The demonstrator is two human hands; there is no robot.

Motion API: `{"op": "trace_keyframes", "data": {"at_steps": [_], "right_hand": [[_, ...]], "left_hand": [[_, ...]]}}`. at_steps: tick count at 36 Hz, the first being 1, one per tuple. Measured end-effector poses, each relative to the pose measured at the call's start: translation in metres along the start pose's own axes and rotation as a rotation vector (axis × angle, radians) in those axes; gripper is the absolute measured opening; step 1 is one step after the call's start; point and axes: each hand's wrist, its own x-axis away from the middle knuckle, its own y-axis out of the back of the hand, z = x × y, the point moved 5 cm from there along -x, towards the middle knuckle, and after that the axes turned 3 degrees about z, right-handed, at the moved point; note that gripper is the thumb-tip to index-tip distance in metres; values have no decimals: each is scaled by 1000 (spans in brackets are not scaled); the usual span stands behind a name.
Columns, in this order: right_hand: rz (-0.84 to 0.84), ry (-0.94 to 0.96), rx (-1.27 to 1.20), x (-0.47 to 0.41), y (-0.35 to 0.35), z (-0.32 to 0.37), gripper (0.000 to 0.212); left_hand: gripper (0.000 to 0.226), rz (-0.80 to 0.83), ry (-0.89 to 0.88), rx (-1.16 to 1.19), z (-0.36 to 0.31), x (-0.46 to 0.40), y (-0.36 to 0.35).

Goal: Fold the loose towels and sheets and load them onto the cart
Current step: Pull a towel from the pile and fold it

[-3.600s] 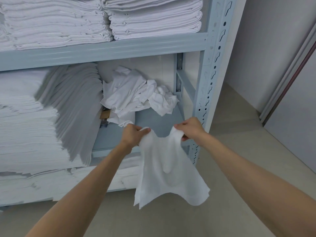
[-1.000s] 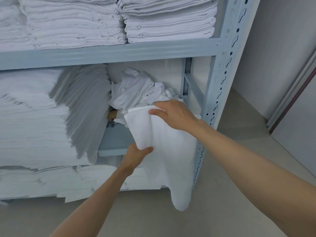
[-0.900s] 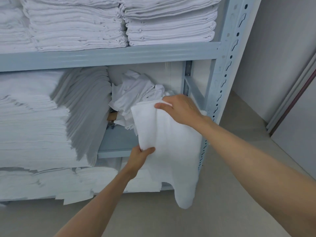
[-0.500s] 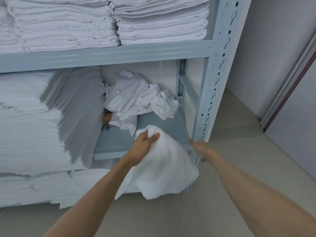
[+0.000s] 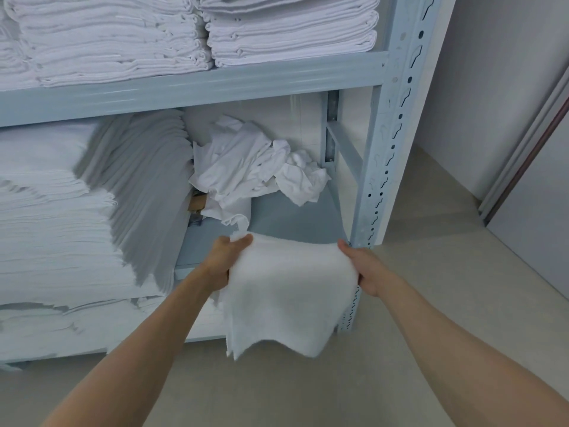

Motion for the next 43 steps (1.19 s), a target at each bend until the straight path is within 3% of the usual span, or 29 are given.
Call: {"op": "trace_keyframes", "data": {"at_steps": [4,7,10,13,17,22,27,31,36,39,43], "right_hand": [[-31,86,112,2,-7,33,50],[-1,91,113,5,-7,51,51],[64,98,118,5,-5,63,66],[127,89,107,5,-2,70,81],[208,76,124,4,6,75,82],[296,-20,349,5,15,72,70],[243,-91,713,7,23,68,56],[175,-107,749,9,26,59,49],[175,-86,687,3,28,52,62],[197,-65,775,2,27,49,86],[141,14,1031,2,27,49,91]], "left_hand": [[42,-72,108,179,3,-4,6],[53,-49,42,202,-6,-11,10],[86,24,-42,-7,-9,-14,10],[103,126,-147,-249,-13,-13,-1],[90,179,-262,-474,-18,-12,-17],[49,61,-268,-446,-19,-18,-18],[27,47,-254,-441,-13,-23,-22],[20,121,-275,-533,-12,-22,-32],[23,225,-273,-574,-7,-17,-37],[37,233,-244,-580,-4,-17,-37],[63,253,-191,-657,4,-18,-41]]}}
